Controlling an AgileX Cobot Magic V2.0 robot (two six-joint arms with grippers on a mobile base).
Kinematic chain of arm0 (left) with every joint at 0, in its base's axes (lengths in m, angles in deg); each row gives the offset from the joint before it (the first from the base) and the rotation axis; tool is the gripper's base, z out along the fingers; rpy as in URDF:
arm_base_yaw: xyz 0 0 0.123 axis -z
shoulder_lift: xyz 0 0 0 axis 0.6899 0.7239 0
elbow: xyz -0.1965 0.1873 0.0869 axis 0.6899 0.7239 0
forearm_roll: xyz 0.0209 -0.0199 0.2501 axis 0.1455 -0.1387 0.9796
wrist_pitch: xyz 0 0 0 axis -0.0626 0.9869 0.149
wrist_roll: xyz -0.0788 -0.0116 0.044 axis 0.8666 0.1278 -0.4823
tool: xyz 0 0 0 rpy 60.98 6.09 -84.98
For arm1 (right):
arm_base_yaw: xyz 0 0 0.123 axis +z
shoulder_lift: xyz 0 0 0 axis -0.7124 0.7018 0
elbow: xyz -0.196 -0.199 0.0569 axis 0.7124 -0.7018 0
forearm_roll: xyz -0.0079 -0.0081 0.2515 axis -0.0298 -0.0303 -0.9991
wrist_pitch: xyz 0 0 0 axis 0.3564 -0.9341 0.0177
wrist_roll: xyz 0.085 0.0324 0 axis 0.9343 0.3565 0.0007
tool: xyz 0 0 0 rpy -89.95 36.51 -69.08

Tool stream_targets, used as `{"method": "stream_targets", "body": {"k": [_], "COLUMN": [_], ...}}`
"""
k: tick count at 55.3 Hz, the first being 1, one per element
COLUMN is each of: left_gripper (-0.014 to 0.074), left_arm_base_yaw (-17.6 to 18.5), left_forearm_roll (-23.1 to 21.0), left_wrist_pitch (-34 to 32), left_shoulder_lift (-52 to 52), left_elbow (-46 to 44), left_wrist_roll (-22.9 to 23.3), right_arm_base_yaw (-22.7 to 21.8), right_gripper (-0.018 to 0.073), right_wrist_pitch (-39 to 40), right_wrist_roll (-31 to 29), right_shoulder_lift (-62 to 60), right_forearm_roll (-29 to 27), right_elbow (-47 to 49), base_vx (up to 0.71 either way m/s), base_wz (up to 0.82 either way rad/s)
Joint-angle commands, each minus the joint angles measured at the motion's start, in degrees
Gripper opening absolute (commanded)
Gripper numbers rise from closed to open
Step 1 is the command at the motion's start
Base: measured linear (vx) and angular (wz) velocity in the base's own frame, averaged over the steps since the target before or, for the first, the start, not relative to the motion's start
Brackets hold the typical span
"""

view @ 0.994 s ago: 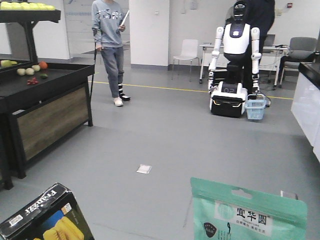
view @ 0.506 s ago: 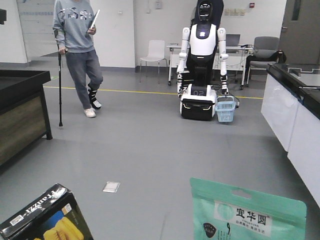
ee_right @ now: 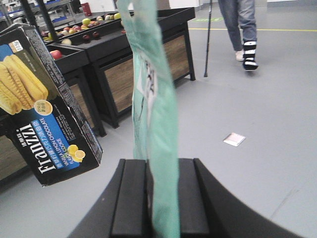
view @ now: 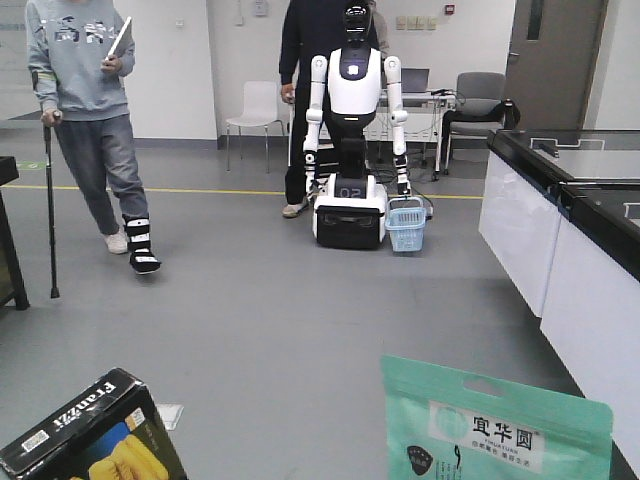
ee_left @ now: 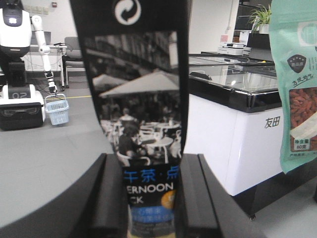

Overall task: Pick snacks and fruit into basket
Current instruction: 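Drive the base toward the other robot holding both items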

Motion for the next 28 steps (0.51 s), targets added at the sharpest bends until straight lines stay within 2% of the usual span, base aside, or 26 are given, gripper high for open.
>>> {"method": "stream_targets", "body": {"k": [1, 28], "left_gripper": [0.0, 0.0], "left_arm_base_yaw": [0.27, 0.27], "left_forearm_roll": [-1.55, -1.55], "left_wrist_pitch": [-4.95, -4.95], "left_shoulder_lift": [-0.41, -0.41], "left_elbow": [-1.43, -1.43], "left_wrist_roll": [0.05, 0.05], "right_arm_base_yaw": [-0.05, -0.05], "right_gripper": [-0.0009, -0.0009], "right_wrist_pitch": [1.37, 1.37], "right_wrist_roll": [-0.68, -0.68], "right_shoulder_lift": [-0.47, -0.47], "right_forearm_roll": [-3.55, -3.55], "right_elbow": [1.88, 1.88], "base_vx": [0.41, 0.43], "base_wz": [-0.16, -0.06]}}
